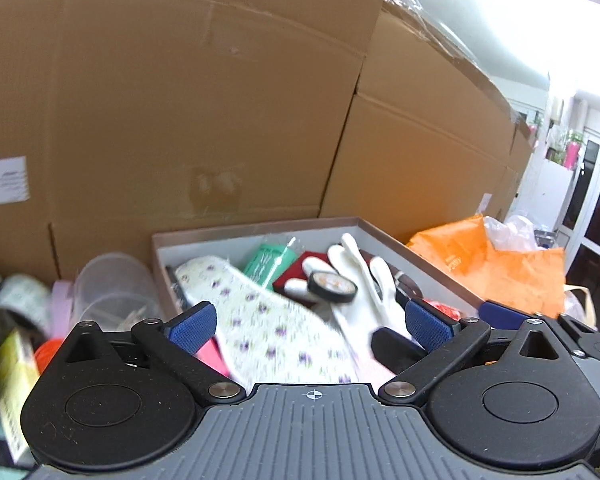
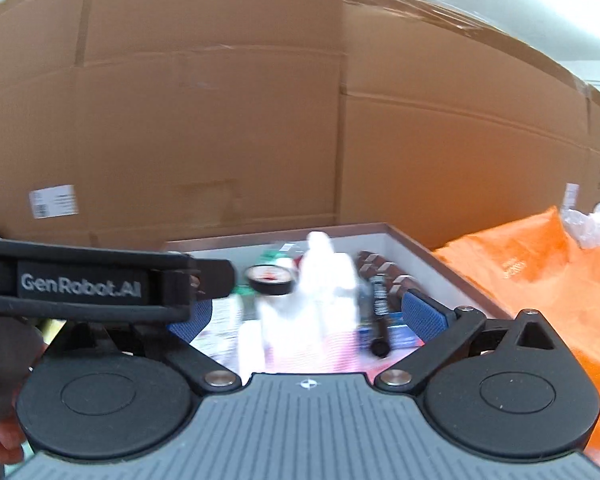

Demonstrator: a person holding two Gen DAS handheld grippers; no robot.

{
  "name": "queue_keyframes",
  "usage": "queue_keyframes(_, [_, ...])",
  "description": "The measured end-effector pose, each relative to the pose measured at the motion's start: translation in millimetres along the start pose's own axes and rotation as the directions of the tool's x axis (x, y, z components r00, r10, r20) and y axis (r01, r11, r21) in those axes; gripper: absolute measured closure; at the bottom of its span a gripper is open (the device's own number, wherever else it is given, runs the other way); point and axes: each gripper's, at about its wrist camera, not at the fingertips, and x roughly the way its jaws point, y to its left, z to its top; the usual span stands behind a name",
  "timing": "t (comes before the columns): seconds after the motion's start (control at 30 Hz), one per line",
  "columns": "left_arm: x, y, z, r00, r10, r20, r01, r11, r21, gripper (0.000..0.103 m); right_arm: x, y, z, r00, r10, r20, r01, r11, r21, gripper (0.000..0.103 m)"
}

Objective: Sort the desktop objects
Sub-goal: 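Withdraw both grippers from the brown box back toward the pile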

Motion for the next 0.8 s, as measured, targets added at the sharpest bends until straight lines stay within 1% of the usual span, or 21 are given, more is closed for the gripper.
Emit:
queue_keyframes(0.07, [-15, 2, -6, 1.0, -0.001, 0.001, 0.001, 1.0, -0.003, 0.0, -5, 11, 0, 0.999, 0.037, 0.0, -0.037, 0.999, -0.013, 0.001])
queue_keyframes(0.17, [-40, 9, -17, 0.999, 0.029, 0.014, -0.029, 0.999, -0.014, 0.0, -19, 31, -4, 0.997, 0.071, -0.006, -0.071, 0.997, -0.043, 0.001])
queue_keyframes(0.27, [-67, 22, -30, 0.998, 0.05, 0.033, -0.049, 0.998, -0.037, 0.0, -34, 52, -10, 0.993, 0.121, -0.008, -0.122, 0.991, -0.046, 0.001])
queue_keyframes(0.4, [-100, 43, -53, 0.995, 0.091, 0.037, -0.089, 0.993, -0.074, 0.0, -52, 80, -25, 0.983, 0.183, -0.021, -0.184, 0.982, -0.052, 0.001])
queue_keyframes(0.5, [-122, 61, -72, 0.991, 0.128, 0.025, -0.126, 0.988, -0.09, 0.0, -58, 100, -41, 0.974, 0.222, -0.043, -0.223, 0.974, -0.045, 0.001])
queue_keyframes(0.6, [-135, 83, -88, 0.986, 0.165, 0.002, -0.163, 0.978, -0.128, 0.0, -58, 117, -57, 0.958, 0.276, -0.079, -0.278, 0.96, -0.022, 0.001])
queue_keyframes(0.67, [-139, 99, -97, 0.981, 0.192, -0.012, -0.192, 0.971, -0.145, 0.0, -53, 127, -64, 0.951, 0.292, -0.107, -0.294, 0.956, -0.007, 0.001])
queue_keyframes(0.77, [-142, 118, -102, 0.97, 0.242, -0.018, -0.242, 0.958, -0.151, 0.0, -43, 139, -75, 0.952, 0.274, -0.135, -0.28, 0.96, -0.027, 0.004])
queue_keyframes(0.8, [-143, 124, -103, 0.97, 0.241, -0.021, -0.241, 0.958, -0.155, 0.0, -40, 143, -77, 0.952, 0.269, -0.147, -0.277, 0.96, -0.035, 0.006])
